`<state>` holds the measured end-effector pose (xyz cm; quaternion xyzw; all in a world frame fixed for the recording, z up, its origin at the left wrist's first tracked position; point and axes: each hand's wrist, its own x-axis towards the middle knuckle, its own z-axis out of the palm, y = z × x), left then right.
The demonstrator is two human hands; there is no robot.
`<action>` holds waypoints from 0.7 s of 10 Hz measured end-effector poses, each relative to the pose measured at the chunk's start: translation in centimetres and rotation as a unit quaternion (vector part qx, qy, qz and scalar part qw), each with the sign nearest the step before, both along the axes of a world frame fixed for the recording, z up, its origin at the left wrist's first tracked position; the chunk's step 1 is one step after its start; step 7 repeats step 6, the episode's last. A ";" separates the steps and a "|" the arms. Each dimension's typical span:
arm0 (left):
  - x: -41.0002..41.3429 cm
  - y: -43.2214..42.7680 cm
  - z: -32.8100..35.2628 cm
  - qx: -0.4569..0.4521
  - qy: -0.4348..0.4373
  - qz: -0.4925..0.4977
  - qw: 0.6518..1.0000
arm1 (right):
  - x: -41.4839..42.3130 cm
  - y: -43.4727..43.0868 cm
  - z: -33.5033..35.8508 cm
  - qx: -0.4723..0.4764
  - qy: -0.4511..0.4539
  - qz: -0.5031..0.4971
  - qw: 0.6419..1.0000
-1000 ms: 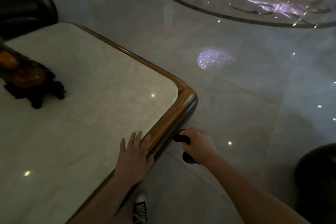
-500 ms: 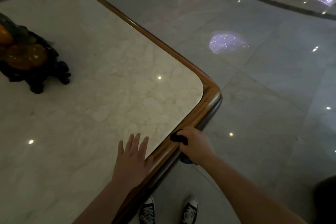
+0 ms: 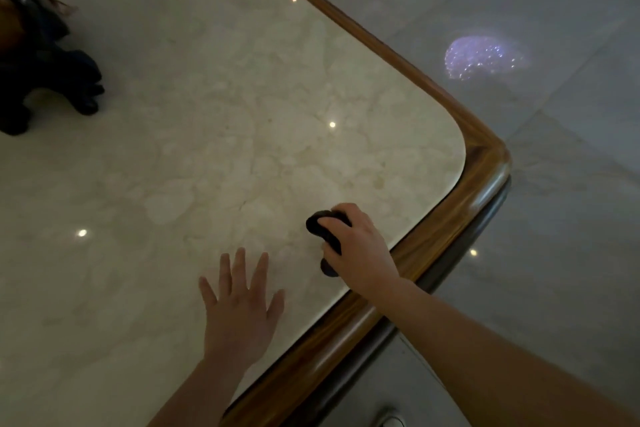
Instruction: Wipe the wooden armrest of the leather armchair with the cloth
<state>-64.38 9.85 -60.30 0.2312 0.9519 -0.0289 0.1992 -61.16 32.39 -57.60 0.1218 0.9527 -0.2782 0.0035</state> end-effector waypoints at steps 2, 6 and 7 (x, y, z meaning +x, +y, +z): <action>0.6 0.1 -4.1 0.004 -0.005 -0.014 1.000 | 0.7 1.9 -4.3 0.042 -0.076 0.058 0.994; -0.8 2.1 -0.9 -0.019 -0.034 0.021 0.999 | 0.6 4.1 1.1 -0.019 -0.051 -0.011 0.998; -0.8 2.1 -0.9 -0.019 -0.034 0.021 0.999 | 0.6 4.1 1.1 -0.019 -0.051 -0.011 0.998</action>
